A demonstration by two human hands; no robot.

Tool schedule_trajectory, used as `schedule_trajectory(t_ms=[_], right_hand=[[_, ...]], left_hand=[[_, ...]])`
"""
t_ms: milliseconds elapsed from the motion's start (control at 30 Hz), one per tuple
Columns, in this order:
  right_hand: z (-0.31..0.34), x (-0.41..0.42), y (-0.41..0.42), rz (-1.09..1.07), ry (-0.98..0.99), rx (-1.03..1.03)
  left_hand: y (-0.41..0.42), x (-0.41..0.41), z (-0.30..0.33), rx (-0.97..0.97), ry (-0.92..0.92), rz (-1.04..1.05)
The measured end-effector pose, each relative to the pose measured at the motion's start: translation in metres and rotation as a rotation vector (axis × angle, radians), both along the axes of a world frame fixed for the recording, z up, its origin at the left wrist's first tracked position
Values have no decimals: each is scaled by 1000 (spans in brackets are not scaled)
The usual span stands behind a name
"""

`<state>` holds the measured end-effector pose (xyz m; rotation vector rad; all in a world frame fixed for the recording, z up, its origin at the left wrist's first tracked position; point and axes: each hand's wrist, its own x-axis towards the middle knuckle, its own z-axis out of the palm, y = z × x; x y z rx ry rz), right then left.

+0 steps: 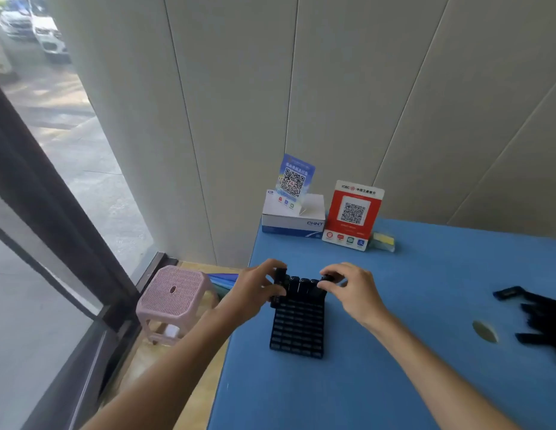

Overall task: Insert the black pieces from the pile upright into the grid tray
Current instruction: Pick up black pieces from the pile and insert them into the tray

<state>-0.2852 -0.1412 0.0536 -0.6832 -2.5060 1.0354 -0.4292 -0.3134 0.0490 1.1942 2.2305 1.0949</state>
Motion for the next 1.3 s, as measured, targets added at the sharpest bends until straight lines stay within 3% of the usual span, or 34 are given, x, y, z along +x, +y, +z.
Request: schedule_trajectory(t_ms=[367, 933, 1300], right_hand=[[-14, -2, -28, -114, -143, 214], [-28, -18, -20, -4, -99, 360], [-33, -23, -19, 47, -87, 480]], left_hand=[[13, -11, -20, 107, 50, -109], [34, -14, -55, 189, 480, -151], [40, -18, -58, 227, 487, -118]])
